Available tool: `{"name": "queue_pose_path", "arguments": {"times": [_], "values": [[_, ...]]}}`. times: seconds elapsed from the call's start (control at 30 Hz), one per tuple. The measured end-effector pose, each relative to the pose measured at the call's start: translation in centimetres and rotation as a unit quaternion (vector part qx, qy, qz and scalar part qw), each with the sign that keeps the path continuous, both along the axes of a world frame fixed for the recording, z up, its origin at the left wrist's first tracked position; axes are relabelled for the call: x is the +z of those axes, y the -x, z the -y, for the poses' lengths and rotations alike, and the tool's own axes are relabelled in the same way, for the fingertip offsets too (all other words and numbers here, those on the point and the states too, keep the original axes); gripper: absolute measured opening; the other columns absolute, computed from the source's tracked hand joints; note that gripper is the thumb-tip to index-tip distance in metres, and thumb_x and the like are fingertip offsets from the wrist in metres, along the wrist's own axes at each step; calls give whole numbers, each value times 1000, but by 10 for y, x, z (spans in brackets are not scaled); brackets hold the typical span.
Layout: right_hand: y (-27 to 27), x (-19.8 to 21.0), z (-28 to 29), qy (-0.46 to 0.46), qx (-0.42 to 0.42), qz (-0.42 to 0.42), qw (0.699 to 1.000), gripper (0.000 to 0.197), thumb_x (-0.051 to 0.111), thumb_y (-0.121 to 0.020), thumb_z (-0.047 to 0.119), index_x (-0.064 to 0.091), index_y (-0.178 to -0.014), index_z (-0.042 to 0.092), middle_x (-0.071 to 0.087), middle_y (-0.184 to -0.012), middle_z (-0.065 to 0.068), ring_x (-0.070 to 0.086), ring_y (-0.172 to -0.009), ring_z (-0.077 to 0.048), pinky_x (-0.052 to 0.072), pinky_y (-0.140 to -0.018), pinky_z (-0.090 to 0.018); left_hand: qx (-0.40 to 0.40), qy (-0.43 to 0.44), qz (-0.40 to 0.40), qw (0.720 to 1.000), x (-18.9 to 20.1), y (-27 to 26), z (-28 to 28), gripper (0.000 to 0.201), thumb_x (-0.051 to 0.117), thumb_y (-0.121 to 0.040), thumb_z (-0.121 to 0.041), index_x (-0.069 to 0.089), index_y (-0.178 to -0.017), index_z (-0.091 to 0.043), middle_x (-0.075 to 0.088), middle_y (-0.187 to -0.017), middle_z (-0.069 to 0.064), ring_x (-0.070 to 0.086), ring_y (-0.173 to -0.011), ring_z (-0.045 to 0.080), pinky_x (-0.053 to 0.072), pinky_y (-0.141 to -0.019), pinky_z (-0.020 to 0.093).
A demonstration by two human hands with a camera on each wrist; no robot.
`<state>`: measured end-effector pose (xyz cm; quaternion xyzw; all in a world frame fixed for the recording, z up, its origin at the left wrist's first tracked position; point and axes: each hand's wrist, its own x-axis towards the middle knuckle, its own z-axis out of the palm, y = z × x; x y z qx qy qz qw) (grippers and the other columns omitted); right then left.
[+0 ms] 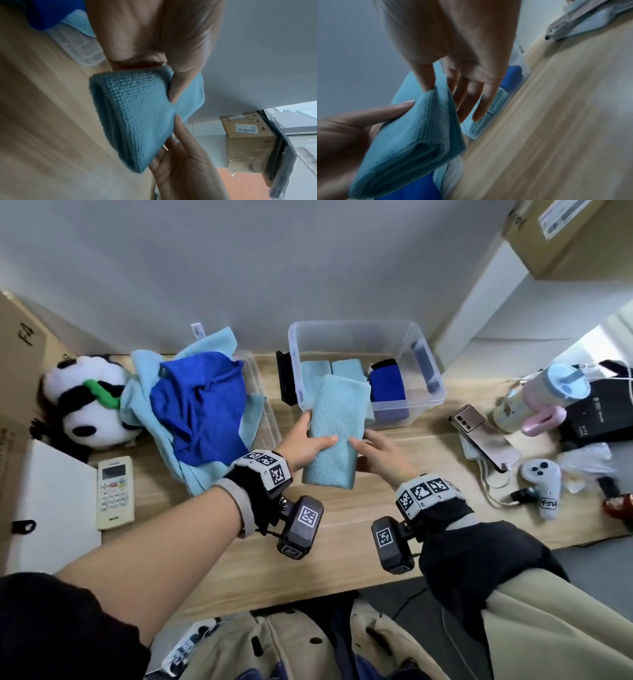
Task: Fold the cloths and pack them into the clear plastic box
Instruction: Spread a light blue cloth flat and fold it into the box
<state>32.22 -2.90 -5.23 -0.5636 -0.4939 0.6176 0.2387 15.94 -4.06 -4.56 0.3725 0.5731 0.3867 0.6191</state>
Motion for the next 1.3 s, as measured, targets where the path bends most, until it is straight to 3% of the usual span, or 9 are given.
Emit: {"name": "queue_pose_path", "arguments": {"times": [0.17, 0.33, 0.47, 0.63, 0.73, 0.9, 1.03, 1.2, 1.3], "values": [[2, 31, -40, -94, -19, 29, 995, 18, 51, -93, 9, 55, -110, 15, 66, -101, -3, 65, -89, -11, 54, -81, -24, 37, -17, 8, 999, 14, 1, -42, 54, 61, -87, -10, 37, -135, -11, 56, -128, 12, 59, -111, 24, 50, -95, 40], [3, 41, -102, -90, -54, 39, 994, 20, 50, -93, 10, 55, -107, 24, 64, -114, -8, 62, -103, -21, 52, -90, -43, 162, -68, -112, 978, 16, 16, -82, 22, 48, -91, -7, 56, -109, -15, 59, -92, 2, 56, -78, 17, 50, -76, 32], [9, 39, -148, -7, -78, 11, 997, 28, 44, -96, 4, 48, -123, 12, 56, -123, -13, 58, -98, -22, 57, -65, -29, 204, -44, -242, 948, 0, 35, -107, 31, 56, -87, -11, 55, -118, -12, 55, -114, 1, 52, -99, 16, 37, -87, 22], [23, 17, -188, 118, -55, 23, 991, 41, 38, -96, -2, 38, -135, 9, 53, -126, -13, 55, -99, -27, 49, -75, -41, 146, 13, -244, 959, -15, 46, -124, 54, 60, -88, -17, 39, -136, -12, 42, -144, 6, 38, -134, 20, 30, -108, 29], [37, 8, -198, 181, -3, 78, 980, 40, 37, -96, -1, 42, -132, 15, 60, -99, -5, 60, -79, -23, 47, -82, -40, 148, 27, -226, 962, -18, 50, -127, 56, 61, -87, -13, 38, -138, -13, 41, -144, 8, 36, -136, 17, 30, -111, 31], [58, -23, -211, 207, 82, 154, 963, 37, 41, -92, 1, 48, -123, 20, 59, -120, -12, 57, -111, -32, 47, -95, -51, 144, 18, -218, 965, -19, 56, -125, 53, 62, -86, -13, 42, -135, -14, 43, -142, 3, 37, -135, 13, 28, -109, 27], [70, -30, -208, 222, 62, 152, 961, 31, 38, -94, -1, 48, -117, 16, 56, -111, -15, 59, -82, -26, 50, -87, -45, 154, 17, -213, 965, -21, 57, -124, 51, 64, -85, -13, 45, -133, -13, 45, -141, 2, 38, -133, 12, 28, -106, 22], [72, -23, -205, 221, 38, 179, 958, 21, 48, -93, 8, 51, -114, 6, 57, -98, -15, 60, -84, -29, 49, -93, -44, 162, 24, -206, 965, -25, 59, -122, 54, 67, -84, -20, 44, -132, -15, 47, -140, 2, 42, -131, 12, 31, -105, 24], [64, -18, -208, 191, 42, 203, 959, 31, 51, -93, 16, 52, -123, 5, 55, -104, -13, 59, -110, -29, 48, -97, -40, 193, 35, -191, 962, -33, 62, -112, 51, 67, -83, -28, 48, -129, -17, 52, -133, 3, 49, -123, 15, 39, -105, 31]]}}
